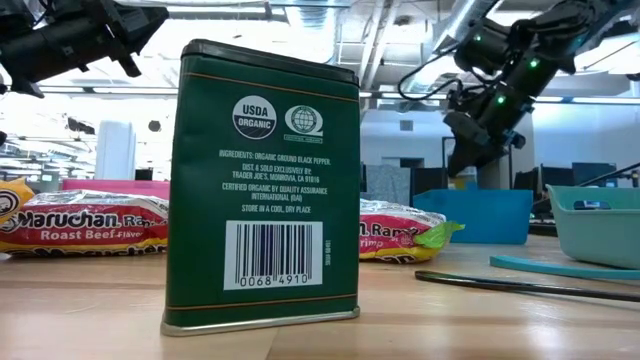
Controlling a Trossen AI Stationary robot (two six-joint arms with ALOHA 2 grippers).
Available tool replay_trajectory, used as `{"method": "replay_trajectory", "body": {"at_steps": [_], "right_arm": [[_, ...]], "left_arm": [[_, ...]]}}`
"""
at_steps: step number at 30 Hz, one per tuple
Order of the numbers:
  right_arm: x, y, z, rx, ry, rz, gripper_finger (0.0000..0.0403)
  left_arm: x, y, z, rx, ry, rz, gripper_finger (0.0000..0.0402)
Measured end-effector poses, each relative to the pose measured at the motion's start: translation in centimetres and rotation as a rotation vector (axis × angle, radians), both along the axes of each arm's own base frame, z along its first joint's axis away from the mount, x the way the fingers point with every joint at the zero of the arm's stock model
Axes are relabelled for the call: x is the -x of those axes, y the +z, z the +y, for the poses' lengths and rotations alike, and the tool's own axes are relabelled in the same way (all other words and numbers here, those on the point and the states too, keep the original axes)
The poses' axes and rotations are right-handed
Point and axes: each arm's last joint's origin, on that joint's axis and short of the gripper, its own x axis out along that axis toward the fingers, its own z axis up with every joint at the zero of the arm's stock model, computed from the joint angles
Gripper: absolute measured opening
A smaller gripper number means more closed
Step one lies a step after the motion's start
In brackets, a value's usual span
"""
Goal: Pick & Place Food Item
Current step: Put the black seasoning bottle into the blue bin
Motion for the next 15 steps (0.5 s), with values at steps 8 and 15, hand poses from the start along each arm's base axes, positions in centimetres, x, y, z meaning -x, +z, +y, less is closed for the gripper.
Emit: {"method": "replay_trajectory", "body": {"at_steps": [8,15], "right_arm": [[0.4,-1.3,0.1,-0.012,-0.016,-0.024,0.0197],[0.5,-1.8,0.2,-0.016,-0.025,-0.031,0.0197]], "left_arm": [[0.0,0.0,0.0,0.0,0.0,0.001,0.0],[0.0,0.0,0.0,0.0,0.0,0.001,0.0]]}}
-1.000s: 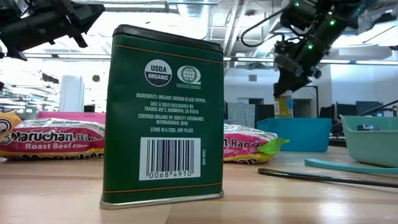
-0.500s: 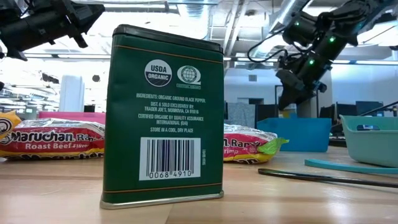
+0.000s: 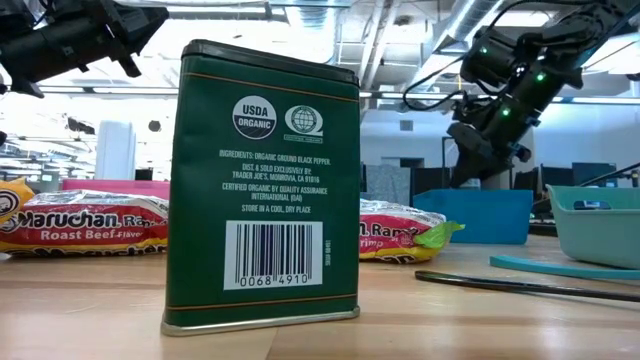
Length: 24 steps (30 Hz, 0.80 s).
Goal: Pick & Place Food Item
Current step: Put the black seasoning bottle into the blue bin
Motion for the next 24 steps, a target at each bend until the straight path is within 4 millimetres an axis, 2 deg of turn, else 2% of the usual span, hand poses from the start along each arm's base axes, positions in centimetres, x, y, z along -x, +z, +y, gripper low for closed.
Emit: {"method": "replay_trajectory", "body": {"at_steps": [24], "right_arm": [[-0.06,0.03,0.05,-0.01,-0.02,-0.021,0.0197]], "left_arm": [[0.0,-0.01,0.0,0.0,0.0,0.0,0.0]]}}
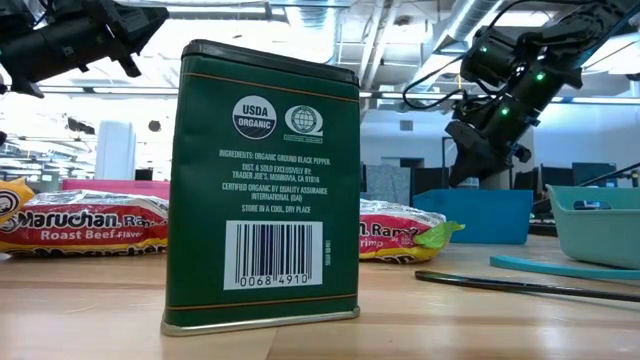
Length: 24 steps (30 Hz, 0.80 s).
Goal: Pick & Place Food Item
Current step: Put the black seasoning bottle into the blue bin
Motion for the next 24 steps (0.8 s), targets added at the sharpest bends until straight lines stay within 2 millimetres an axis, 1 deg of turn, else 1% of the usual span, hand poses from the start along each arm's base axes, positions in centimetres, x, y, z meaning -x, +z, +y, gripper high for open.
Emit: {"method": "replay_trajectory", "body": {"at_steps": [11,18,24], "right_arm": [[0.07,-0.13,0.2,-0.017,-0.008,0.008,0.0205],[0.08,-0.12,0.2,-0.017,-0.008,0.009,0.0247],[0.08,-0.12,0.18,-0.018,-0.008,0.008,0.0258]], "left_arm": [[0.0,0.0,0.0,0.0,0.0,0.0,0.0],[0.0,0.0,0.0,0.0,0.0,0.0,0.0],[0.0,0.0,0.0,0.0,0.0,0.0,0.0]]}}
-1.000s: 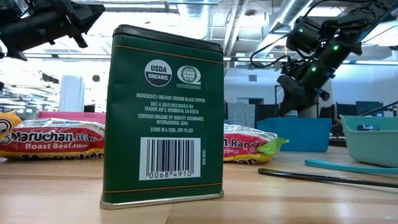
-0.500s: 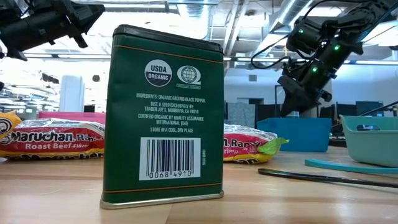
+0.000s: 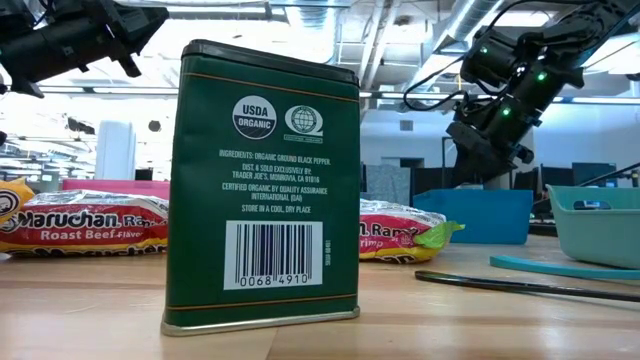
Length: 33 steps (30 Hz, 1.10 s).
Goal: Pick & Place Food Item
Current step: Put the black seasoning bottle into the blue bin
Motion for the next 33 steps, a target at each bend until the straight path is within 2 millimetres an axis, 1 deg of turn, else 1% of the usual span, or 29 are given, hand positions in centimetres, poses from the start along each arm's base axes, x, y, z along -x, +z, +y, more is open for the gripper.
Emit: {"method": "replay_trajectory", "body": {"at_steps": [8,23,29,33], "right_arm": [[0.0,0.0,0.0,0.001,-0.001,-0.001,0.0259],[0.2,0.1,-0.7,0.012,-0.027,-0.011,0.026],[0.1,0.4,-0.8,0.025,-0.015,-0.019,0.026],[-0.2,1.2,-0.9,0.036,-0.01,-0.031,0.026]], "left_arm": [[0.0,0.0,0.0,0.0,0.0,0.0,0.0],[0.0,0.0,0.0,0.0,0.0,0.0,0.0],[0.0,0.0,0.0,0.0,0.0,0.0,0.0],[0.0,0.0,0.0,0.0,0.0,0.0,0.0]]}}
